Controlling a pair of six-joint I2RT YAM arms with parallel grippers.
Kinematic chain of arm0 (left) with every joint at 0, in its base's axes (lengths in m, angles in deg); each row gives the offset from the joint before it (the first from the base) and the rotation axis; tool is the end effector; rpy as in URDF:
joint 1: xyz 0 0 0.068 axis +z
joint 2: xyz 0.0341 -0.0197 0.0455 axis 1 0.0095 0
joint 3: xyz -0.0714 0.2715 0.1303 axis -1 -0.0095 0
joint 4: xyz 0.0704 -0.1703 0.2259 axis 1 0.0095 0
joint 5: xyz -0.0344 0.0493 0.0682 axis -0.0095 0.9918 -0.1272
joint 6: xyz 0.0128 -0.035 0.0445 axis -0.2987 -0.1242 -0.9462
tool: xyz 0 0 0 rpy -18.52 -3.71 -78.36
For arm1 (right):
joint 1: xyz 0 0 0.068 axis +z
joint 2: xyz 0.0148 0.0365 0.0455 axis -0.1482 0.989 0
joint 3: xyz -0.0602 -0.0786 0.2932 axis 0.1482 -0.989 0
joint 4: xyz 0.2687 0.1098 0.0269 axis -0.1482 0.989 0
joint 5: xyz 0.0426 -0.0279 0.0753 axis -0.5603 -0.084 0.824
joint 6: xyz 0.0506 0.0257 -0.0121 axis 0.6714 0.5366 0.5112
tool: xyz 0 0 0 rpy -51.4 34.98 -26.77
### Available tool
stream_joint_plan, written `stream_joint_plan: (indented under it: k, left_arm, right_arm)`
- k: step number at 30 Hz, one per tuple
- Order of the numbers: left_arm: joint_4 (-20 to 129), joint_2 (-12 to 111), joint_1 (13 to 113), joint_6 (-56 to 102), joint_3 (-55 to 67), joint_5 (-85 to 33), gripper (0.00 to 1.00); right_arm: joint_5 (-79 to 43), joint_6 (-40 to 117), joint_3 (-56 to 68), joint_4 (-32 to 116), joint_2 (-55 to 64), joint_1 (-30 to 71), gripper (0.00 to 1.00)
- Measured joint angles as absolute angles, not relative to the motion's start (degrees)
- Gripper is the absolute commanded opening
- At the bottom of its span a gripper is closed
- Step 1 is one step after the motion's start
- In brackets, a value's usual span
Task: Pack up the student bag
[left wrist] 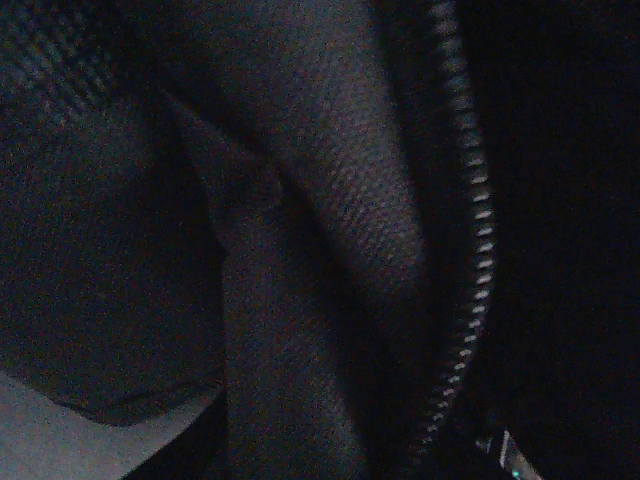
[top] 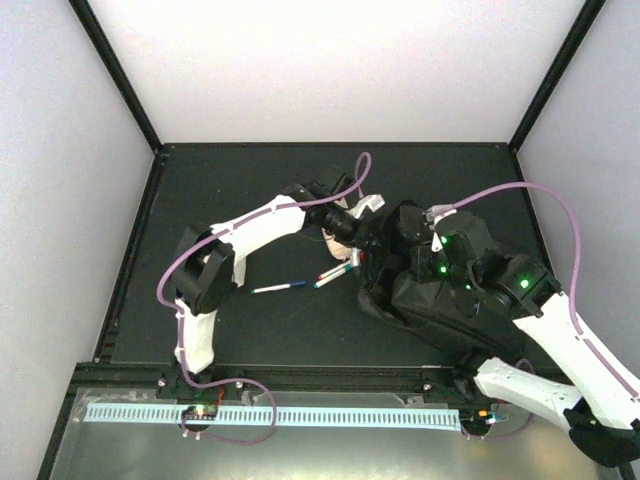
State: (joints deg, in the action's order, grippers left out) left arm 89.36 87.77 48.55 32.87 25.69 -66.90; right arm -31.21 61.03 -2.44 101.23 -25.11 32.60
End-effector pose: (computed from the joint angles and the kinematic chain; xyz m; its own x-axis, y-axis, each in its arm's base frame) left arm 0.3409 -0.3373 0.2634 -0.8471 0.4222 -0.3228 0.4883 0.3786 -0.7863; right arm 0.1262 0.1047 0.4021 -0.7512 -0.0077 -0.6600 -0.2667 0.9182 0.2929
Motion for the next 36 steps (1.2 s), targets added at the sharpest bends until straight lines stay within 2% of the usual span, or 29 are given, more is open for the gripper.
stream_joint_plan:
  k: [1,3,6,7,13,16,18,20,24,36]
  left_arm:
    - [89.05,87.55,48.55,32.63,25.23,-66.18,0.38]
    - [87.96,86.17,48.57,32.7,23.31,-63.65,0.58]
    - [86.32,81.5,48.81,32.91,19.05,-57.81,0.97]
    - [86.28,79.66,49.05,32.76,17.93,-55.95,0.99]
    - [83.96,68.64,52.4,33.9,12.84,-45.55,0.99]
    - [82.12,67.46,55.08,35.34,11.22,-43.34,0.96]
    - [82.19,69.28,56.66,36.87,11.07,-42.71,0.87]
    - [82.21,72.27,57.73,38.14,11.05,-42.31,0.83]
    - [81.49,78.2,58.54,40.26,9.93,-42.86,0.87]
    - [78.01,87.62,60.29,43.91,9.43,-44.41,0.79]
  right_arm:
    - [-33.27,61.25,-1.94,101.43,-24.89,32.62,0.02]
    - [-37.05,61.62,-1.46,101.6,-25.06,32.64,0.02]
    - [-40.74,62.15,-1.02,101.98,-25.89,32.64,0.02]
    - [-41.55,62.35,-1.02,102.06,-26.33,32.64,0.02]
    - [-46.53,64.77,-1.02,103.07,-30.38,32.75,0.02]
    - [-49.24,65.54,-1.0,103.57,-33.02,32.84,0.02]
    - [-50.62,65.67,-0.97,103.77,-34.81,32.86,0.02]
    - [-51.47,65.6,-0.89,104.07,-36.19,32.86,0.02]
    - [-52.32,65.3,-0.17,104.8,-36.93,32.86,0.02]
    - [-51.3,63.94,-0.17,104.75,-36.17,32.86,0.02]
